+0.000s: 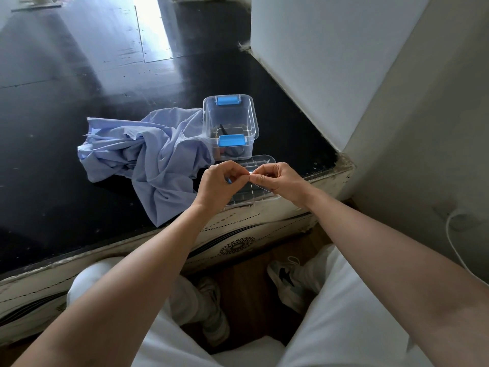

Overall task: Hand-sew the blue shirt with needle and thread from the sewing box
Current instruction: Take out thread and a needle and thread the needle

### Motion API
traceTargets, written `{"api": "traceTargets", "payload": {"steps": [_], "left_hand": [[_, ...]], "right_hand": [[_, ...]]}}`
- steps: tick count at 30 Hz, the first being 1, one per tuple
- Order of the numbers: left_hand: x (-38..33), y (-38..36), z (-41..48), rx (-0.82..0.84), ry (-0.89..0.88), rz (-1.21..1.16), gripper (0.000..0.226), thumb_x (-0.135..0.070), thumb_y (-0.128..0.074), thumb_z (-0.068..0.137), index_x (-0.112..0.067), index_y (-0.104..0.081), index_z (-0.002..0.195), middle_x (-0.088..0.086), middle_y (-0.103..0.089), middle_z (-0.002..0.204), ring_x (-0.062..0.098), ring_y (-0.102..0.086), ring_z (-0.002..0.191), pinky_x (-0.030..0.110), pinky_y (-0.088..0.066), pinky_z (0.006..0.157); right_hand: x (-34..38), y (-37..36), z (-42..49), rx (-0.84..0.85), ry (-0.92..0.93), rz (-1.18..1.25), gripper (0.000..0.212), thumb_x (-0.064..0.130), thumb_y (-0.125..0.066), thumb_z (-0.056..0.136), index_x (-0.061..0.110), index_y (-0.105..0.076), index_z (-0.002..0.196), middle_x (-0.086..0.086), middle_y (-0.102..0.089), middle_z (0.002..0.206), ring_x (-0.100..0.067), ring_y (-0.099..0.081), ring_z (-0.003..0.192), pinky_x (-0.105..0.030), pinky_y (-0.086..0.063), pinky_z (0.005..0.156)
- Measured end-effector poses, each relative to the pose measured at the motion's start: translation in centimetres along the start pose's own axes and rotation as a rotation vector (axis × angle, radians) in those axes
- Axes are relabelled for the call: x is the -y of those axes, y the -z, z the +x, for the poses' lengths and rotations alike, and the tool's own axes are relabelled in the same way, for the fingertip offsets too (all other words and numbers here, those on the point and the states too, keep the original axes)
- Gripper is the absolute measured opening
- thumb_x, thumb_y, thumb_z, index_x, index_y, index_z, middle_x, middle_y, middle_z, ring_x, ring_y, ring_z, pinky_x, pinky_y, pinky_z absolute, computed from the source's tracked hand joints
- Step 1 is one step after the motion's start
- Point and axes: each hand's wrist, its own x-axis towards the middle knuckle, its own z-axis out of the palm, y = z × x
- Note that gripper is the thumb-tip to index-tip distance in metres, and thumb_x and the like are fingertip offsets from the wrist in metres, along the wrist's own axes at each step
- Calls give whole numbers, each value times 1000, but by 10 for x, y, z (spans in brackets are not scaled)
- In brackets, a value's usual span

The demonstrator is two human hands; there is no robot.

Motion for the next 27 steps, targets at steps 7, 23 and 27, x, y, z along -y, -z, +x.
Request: {"api": "traceTargets", "payload": {"steps": [7, 23, 27], "left_hand": [[-13, -5, -11, 209, 323, -427, 13, -13, -67, 90, -6, -73, 99, 9, -76, 87, 12, -69, 77, 16, -52, 64], [-19, -3, -6, 107, 274, -338, 15, -10, -71, 86, -1, -74, 98, 10, -76, 83, 16, -72, 75, 29, -59, 77], [-21, -3, -6, 86, 261, -351, 16, -7, -70, 87, 1, -73, 101, 9, -75, 85, 11, -72, 74, 22, -58, 76]], "right_hand": [[-6, 0, 5, -87, 46, 42, 15, 22, -66, 92, 9, -70, 98, -7, -69, 93, -15, -66, 88, -24, -54, 78], [-8, 3, 4, -148, 87, 86, 14, 17, -72, 86, 5, -72, 93, -2, -70, 87, -8, -67, 83, -18, -52, 75], [-9, 4, 3, -174, 111, 86, 14, 17, -71, 87, 5, -72, 92, -4, -68, 87, -9, -64, 81, -18, -52, 75]]}}
